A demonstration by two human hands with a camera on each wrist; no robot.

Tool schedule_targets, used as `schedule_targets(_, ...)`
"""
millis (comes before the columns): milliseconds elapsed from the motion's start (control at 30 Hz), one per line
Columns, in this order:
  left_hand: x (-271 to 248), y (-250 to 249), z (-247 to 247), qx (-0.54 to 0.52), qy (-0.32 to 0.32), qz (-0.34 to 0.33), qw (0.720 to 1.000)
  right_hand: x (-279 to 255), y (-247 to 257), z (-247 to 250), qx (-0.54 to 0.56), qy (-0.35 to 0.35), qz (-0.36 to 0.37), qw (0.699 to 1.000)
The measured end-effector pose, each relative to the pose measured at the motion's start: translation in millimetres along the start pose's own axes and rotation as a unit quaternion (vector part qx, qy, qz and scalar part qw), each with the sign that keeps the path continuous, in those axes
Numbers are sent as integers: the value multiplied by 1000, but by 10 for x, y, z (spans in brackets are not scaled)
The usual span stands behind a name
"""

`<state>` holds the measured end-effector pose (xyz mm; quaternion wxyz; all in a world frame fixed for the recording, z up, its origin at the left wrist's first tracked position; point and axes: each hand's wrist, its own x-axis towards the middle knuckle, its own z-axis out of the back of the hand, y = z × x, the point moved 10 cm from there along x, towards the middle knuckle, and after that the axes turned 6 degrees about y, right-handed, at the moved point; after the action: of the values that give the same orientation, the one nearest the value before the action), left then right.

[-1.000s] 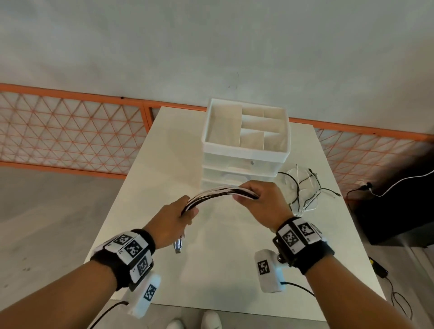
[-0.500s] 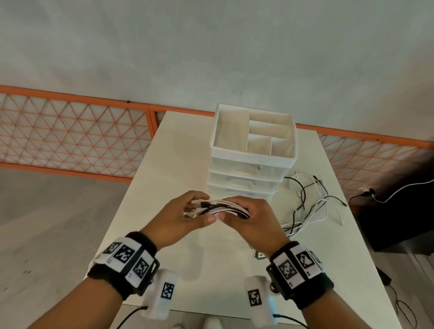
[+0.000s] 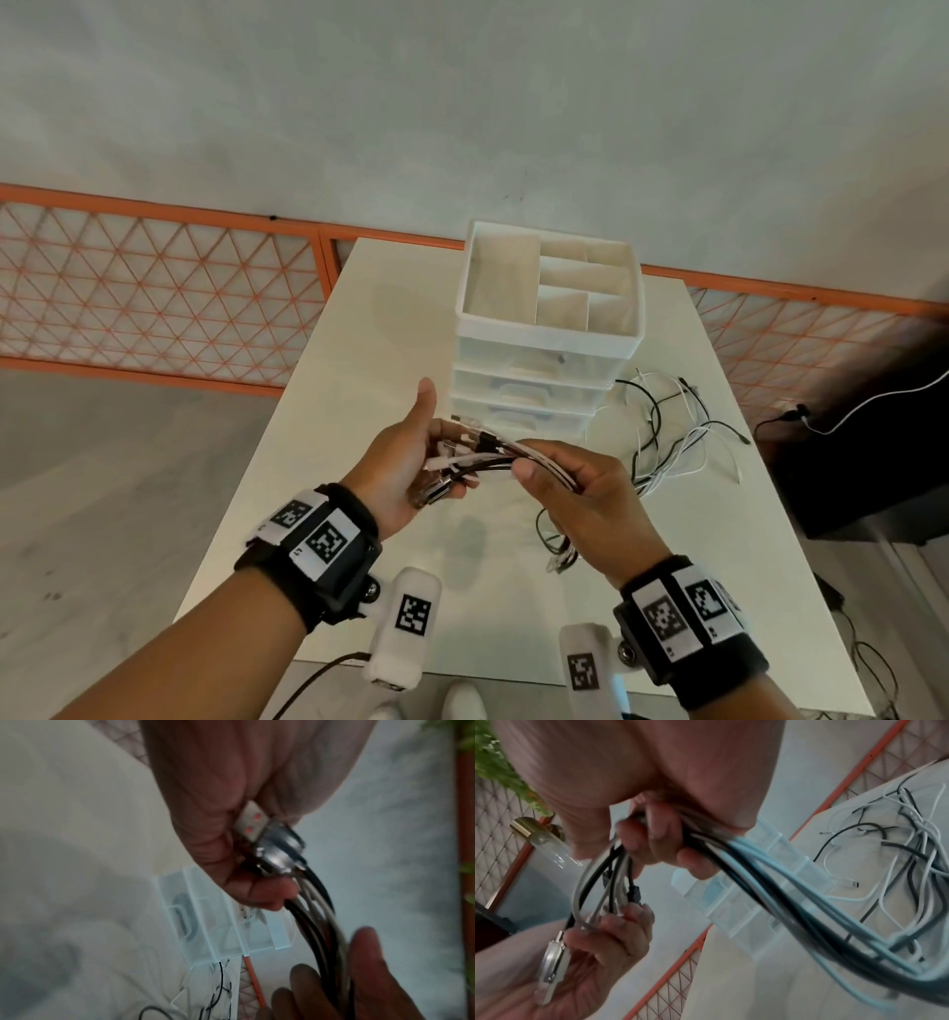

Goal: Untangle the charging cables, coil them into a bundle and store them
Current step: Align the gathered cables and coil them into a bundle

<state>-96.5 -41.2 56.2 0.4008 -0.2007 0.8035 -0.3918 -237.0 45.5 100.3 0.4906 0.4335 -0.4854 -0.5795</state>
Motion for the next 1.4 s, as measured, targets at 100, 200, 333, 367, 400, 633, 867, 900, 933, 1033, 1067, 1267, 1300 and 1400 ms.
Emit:
schedule_targets(100,12,-95,-45,39,-10,-25,999,10,-18,-58,-33,17,-12,999)
schedule_targets(200,-23,-106,-98,21,-1,-27,999,36,32,-50,-47,-17,0,999)
schedule_targets(333,-79,-53,-180,-46,65,-21,997,40,36,47,-10,-70,12,997)
schedule_targets(367,-87,-60,-174,-51,65,-27,996,41,60,38,-13,-65,21,998)
schedule_targets(400,-86,-73,-153,-50,52,-35,997,35,98,4,-17,-50,31,998)
schedule_targets(633,-77,-224,-226,84,-8,-91,992,63,176,-296,-54,17,53,997)
schedule_targets(867,-105,-326,-230,81,33,-121,989,74,125,-237,-65,10,44,997)
schedule_targets(900,-108,-340,-207,76,31,-134,988,72,137,-229,-63,10,43,997)
schedule_targets(933,-103,-340,-180,74,29,-146,986,71,151,-219,-52,8,43,998)
schedule_targets(1033,-112,-295,-198,60,45,-168,983,89,167,-199,20,14,44,999)
schedule_targets(1067,-111,-270,-246,36,63,-171,983,101,158,-204,40,20,43,998)
schedule_targets(1267,-101,-434,-384,-25,65,-228,971,135,139,-225,70,34,27,997)
schedule_targets(1300,-114,-474,-372,5,44,-243,969,131,154,-214,58,31,30,997)
schedule_targets(1400,-123,-556,-273,92,-33,-260,961,118,201,-204,25,19,29,999)
